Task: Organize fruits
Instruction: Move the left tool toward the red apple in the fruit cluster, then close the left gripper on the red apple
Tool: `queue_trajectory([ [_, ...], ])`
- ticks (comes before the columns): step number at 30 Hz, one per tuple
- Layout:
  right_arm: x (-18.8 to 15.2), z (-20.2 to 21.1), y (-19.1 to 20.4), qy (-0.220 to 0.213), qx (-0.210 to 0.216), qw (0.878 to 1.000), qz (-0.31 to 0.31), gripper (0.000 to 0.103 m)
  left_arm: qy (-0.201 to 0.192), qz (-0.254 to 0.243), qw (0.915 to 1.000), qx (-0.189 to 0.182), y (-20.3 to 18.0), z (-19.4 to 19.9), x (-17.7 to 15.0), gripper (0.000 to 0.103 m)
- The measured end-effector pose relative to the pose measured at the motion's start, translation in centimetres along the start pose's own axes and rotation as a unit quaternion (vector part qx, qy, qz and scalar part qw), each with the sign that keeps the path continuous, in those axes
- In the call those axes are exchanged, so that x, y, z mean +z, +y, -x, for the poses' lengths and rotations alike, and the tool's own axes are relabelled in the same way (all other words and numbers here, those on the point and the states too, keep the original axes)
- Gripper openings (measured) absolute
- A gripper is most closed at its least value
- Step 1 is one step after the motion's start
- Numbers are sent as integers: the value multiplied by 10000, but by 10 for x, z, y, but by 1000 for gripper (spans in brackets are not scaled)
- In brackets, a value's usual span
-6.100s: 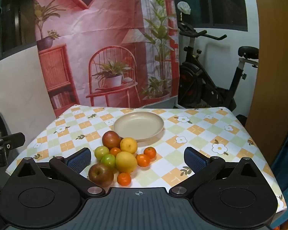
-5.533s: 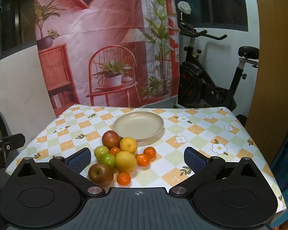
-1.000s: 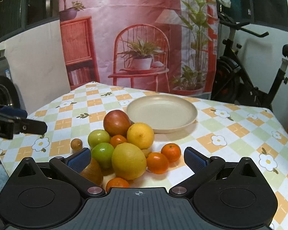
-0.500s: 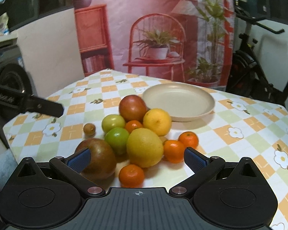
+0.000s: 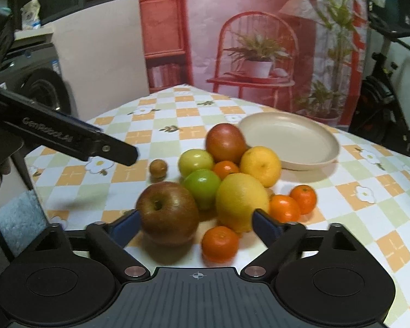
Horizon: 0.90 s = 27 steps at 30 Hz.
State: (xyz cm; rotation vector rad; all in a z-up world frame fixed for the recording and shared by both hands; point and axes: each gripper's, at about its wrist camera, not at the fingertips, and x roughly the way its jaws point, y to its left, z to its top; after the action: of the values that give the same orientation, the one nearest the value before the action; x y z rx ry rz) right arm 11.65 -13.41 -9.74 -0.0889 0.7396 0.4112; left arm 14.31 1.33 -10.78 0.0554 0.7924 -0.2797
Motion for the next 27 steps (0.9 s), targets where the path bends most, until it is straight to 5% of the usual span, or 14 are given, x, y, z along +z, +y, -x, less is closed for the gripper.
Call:
queue_trajectory([
  [4, 2, -7, 6, 101, 247, 9996, 95, 69, 97, 38, 9992, -395, 2, -3, -2, 53],
  [16, 4, -22, 11, 400, 483, 9972, 412, 63, 418, 87, 9895, -1381, -3, -27, -5, 51],
  [27, 4, -35, 13, 549, 483, 9953, 637, 59, 635, 82, 9836, -1687, -2, -41, -10, 41],
])
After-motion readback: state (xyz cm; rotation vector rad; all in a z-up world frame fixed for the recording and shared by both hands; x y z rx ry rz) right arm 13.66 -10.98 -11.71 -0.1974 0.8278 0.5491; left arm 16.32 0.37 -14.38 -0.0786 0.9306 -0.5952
